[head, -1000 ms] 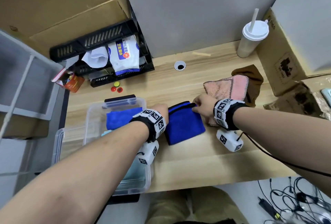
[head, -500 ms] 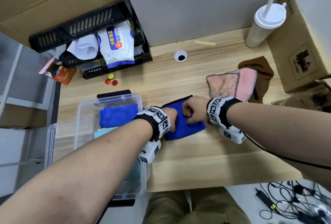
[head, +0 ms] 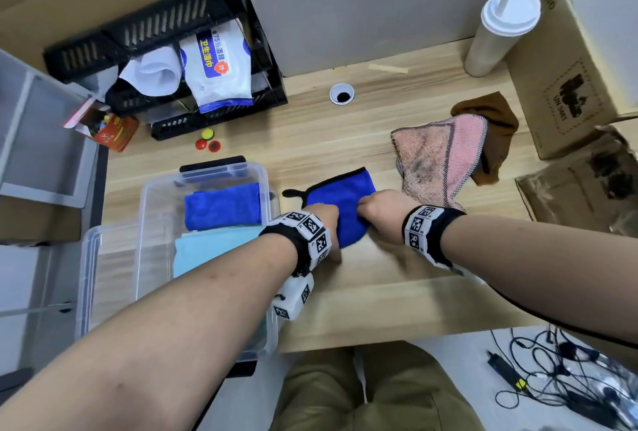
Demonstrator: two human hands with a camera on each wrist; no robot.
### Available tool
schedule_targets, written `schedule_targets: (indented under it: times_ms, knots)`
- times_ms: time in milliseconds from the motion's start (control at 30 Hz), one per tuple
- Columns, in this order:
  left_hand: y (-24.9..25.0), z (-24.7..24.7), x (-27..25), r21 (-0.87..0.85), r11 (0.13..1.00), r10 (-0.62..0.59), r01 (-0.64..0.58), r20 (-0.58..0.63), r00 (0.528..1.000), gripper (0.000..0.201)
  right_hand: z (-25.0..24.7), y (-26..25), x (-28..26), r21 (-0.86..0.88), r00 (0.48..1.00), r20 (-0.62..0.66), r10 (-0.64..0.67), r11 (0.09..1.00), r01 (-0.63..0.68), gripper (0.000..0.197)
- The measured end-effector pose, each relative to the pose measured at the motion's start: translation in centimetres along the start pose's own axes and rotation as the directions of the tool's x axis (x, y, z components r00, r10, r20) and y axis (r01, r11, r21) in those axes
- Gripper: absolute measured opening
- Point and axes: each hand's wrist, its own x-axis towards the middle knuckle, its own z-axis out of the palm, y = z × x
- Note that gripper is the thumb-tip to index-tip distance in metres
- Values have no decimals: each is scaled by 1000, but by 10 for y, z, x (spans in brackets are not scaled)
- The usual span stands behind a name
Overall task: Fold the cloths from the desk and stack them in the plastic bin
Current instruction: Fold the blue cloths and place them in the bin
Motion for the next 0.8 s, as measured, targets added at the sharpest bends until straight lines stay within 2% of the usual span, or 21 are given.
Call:
schedule_targets:
  times_ms: [67, 100, 133, 233, 267, 333, 500, 633, 733, 800]
  knots:
    - [1, 2, -5, -27, 1000, 7, -8, -34, 999, 67, -2, -1, -2, 179, 993, -48, 109, 979, -99, 23]
    - [1, 3, -7, -40, 999, 3, -4, -43, 999, 66, -4, -2, -2, 254, 986, -40, 165, 956, -149, 23]
    - [2, 2, -8, -51, 999, -7, 5, -44, 999, 58, -5, -1, -3, 319, 978, -15, 210, 928, -194, 22]
    - [3, 2, -9, -120, 992, -51, 45, -48, 998, 14, -1, 1, -6, 440, 950, 90, 300, 843, -308, 20]
    - [3, 3, -7, -155, 986, -61, 53, -46, 997, 12, 2, 3, -7, 463, 939, 115, 325, 818, -340, 19]
    - [3, 5, -2, -236, 970, -79, 63, -61, 995, 22, 8, 8, -7, 510, 914, 142, 381, 763, -397, 21]
    - [-1, 1, 9, -397, 914, -174, 87, -189, 967, 25, 16, 10, -4, 580, 861, 123, 493, 668, -465, 24]
    - [-1, -1, 17, -394, 914, -209, 100, -244, 947, 29, 23, 6, -5, 555, 833, 31, 552, 684, -474, 26]
    - [1, -1, 24, -320, 937, -220, 141, -225, 949, 31, 23, 6, -6, 451, 867, 8, 499, 772, -448, 40]
    - [3, -3, 28, -302, 942, -222, 149, -224, 949, 29, 21, 7, -7, 309, 882, -57, 468, 848, -430, 44]
